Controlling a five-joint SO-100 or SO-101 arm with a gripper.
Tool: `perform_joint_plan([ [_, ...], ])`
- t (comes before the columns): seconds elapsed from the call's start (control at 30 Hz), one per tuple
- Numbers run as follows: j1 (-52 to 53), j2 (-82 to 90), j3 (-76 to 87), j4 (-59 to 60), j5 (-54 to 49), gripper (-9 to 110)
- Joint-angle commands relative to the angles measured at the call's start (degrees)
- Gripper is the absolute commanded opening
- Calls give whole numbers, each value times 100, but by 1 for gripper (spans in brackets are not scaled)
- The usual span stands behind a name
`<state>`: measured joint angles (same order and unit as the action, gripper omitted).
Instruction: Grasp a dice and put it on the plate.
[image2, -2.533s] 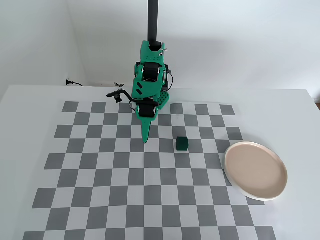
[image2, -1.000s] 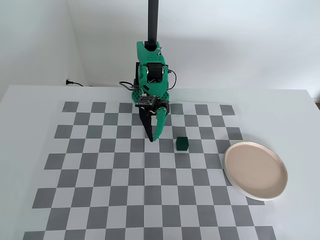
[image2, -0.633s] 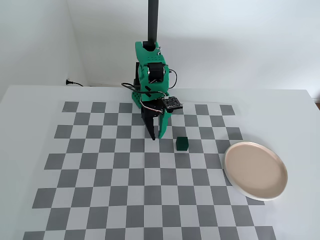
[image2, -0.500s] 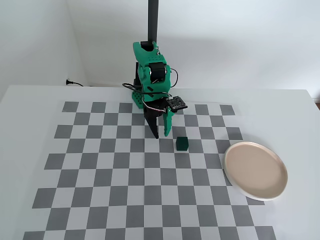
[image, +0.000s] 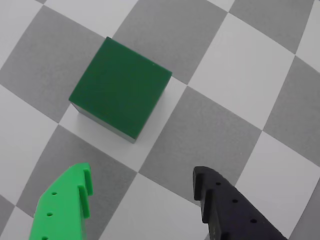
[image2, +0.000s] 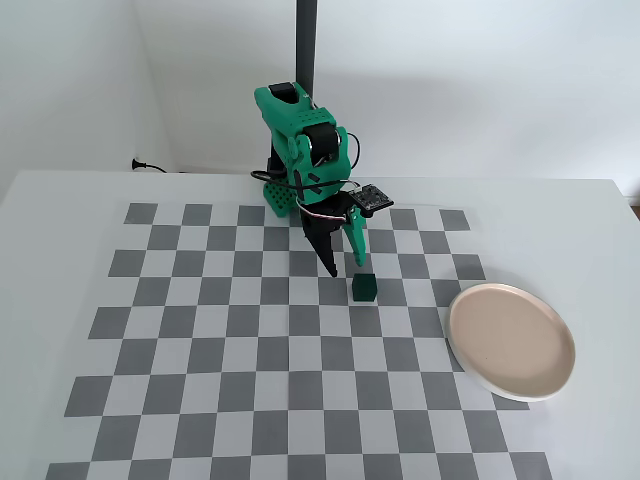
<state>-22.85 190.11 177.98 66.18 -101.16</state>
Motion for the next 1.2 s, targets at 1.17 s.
perform_joint_plan([
  [1.17, -149, -5036, -1318, -3937, 861, 30],
])
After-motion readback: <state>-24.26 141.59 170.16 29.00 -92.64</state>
